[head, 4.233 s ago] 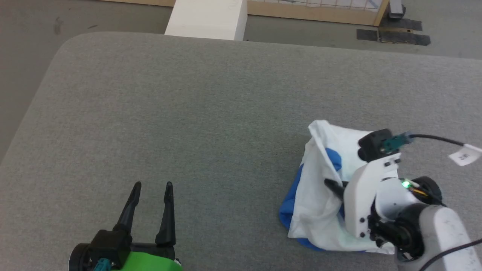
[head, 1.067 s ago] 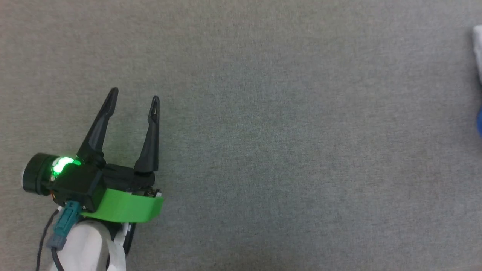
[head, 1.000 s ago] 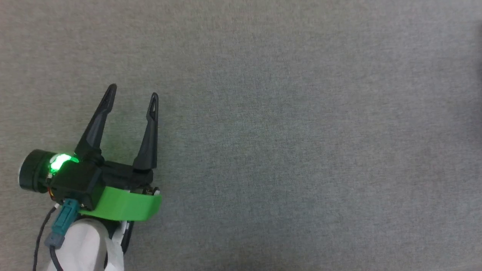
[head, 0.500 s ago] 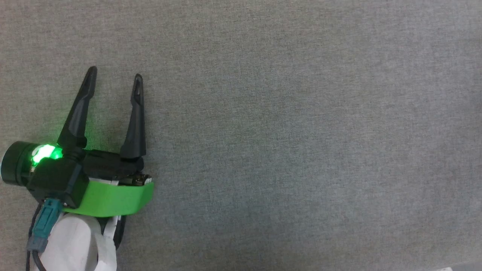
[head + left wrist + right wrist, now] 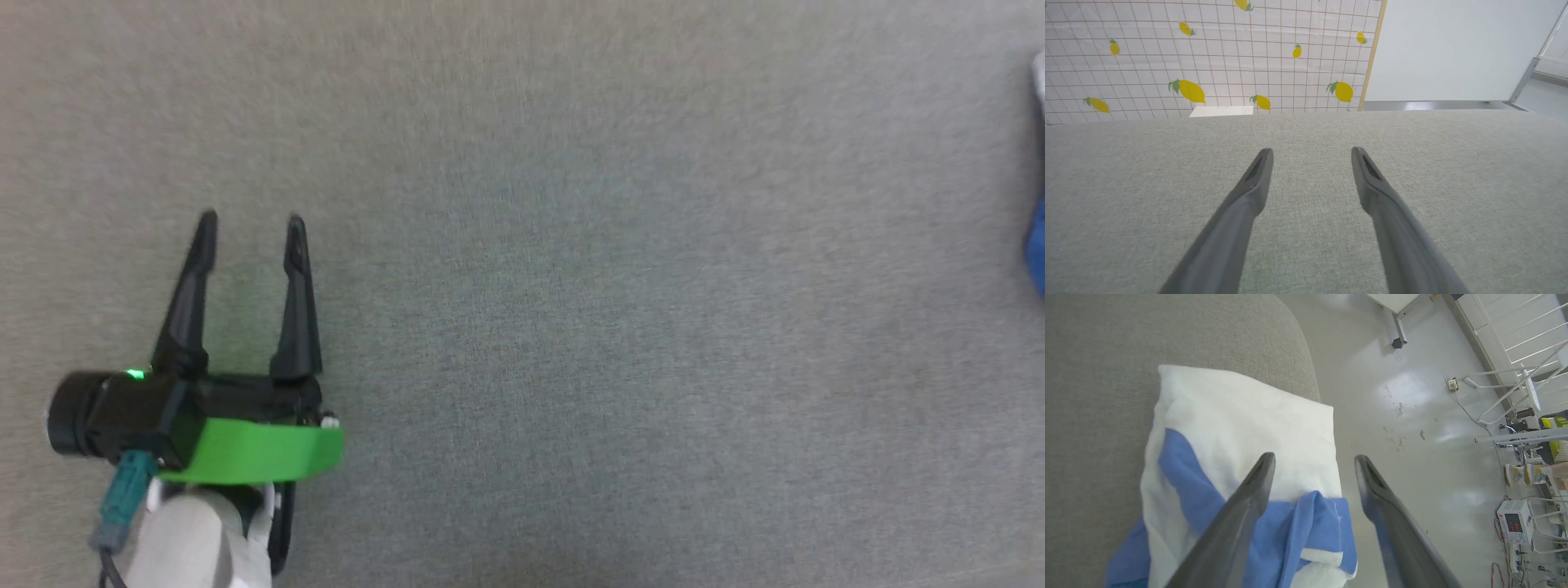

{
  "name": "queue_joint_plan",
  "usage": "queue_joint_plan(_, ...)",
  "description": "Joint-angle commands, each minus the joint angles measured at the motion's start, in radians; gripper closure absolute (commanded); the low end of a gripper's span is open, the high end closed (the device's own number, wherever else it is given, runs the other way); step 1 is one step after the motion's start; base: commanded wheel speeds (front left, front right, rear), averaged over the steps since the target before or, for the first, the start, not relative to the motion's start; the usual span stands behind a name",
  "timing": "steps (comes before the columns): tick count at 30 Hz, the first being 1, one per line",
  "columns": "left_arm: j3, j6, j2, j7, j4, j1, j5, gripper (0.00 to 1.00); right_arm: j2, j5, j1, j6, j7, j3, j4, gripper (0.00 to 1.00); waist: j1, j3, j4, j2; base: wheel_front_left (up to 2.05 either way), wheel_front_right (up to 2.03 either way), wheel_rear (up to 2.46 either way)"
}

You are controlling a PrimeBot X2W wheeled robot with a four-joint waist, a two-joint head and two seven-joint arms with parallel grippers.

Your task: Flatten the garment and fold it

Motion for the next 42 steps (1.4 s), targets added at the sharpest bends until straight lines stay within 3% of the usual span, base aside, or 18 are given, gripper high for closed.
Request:
queue_joint_plan(1,-0.003,0.010,-0.005,-0.007,0.011,0.017,-0.008,0.00,0.020,0.005,0.025,-0.002,-0.009,0.005,-0.014,0.00,-0.0001,-0.135,0.008,0.0000,0.00,0.00,0.00)
queue_joint_plan(9,-0.015,0.029,-0.028,-0.009,0.064,0.103,-0.027,0.00,0.195,0.105,0.165,-0.002,-0.085,-0.009,-0.154,0.00,-0.0001,-0.290,0.050,0.0000,0.00,0.00,0.00)
queue_joint_plan(18,-0.011,0.052,-0.044,-0.013,0.086,0.196,-0.053,0.00,0.398,0.126,0.371,-0.002,-0.352,0.006,-0.345,0.00,-0.0001,-0.393,0.104,0.0000,0.00,0.00,0.00)
queue_joint_plan(22,-0.012,0.056,-0.047,-0.016,0.091,0.223,-0.056,0.00,0.456,0.112,0.452,-0.002,-0.463,0.037,-0.382,0.00,-0.0001,-0.424,0.121,0.0000,0.00,0.00,0.00)
queue_joint_plan(29,-0.037,0.033,-0.053,-0.028,0.136,0.257,-0.056,0.00,0.486,0.047,0.583,-0.002,-0.591,0.098,-0.388,0.00,-0.0001,-0.463,0.143,0.0000,0.00,0.00,0.00)
queue_joint_plan(42,-0.020,0.022,-0.086,-0.038,0.177,0.308,-0.046,0.00,0.487,0.091,0.684,-0.002,-0.679,0.109,-0.288,0.00,-0.0001,-0.492,0.145,0.0000,0.00,0.00,0.00)
